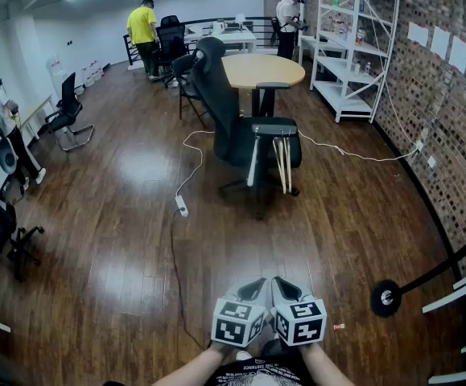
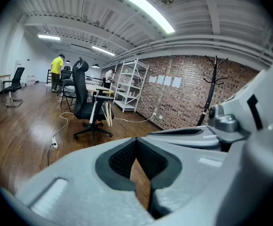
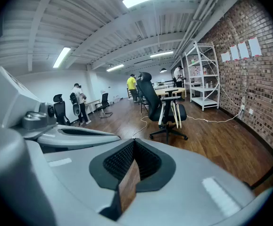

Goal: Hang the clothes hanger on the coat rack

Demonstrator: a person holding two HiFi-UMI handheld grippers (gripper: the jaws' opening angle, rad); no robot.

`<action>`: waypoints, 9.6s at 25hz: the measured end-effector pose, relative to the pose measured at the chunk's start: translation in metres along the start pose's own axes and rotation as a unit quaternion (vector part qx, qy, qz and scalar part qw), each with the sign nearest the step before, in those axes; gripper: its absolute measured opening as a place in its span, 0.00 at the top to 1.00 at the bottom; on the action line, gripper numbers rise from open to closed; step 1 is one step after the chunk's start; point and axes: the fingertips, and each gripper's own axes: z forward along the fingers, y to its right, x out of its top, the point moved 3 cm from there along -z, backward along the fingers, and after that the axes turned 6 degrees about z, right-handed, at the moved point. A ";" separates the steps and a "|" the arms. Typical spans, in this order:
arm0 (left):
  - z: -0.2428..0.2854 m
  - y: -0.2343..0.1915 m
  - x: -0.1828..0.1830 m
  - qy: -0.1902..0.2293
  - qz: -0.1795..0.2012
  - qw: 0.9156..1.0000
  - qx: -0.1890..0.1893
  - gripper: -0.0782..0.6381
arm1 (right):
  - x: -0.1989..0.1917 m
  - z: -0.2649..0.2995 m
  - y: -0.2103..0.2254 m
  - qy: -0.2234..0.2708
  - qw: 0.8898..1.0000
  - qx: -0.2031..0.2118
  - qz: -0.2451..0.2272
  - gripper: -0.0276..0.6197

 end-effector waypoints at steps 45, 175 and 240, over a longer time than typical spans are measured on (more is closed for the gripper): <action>0.339 -0.110 0.175 -0.045 0.011 0.999 0.010 0.89 | 0.205 0.236 0.258 0.023 0.999 -0.002 0.046 0.91; 0.513 0.100 0.267 -0.033 0.154 0.908 -0.389 0.89 | 0.243 0.074 0.457 0.132 0.886 -0.405 0.181 0.90; 0.448 0.701 0.436 0.036 0.225 0.683 -0.694 0.89 | 0.339 -0.508 0.727 0.262 0.745 -0.589 0.169 0.74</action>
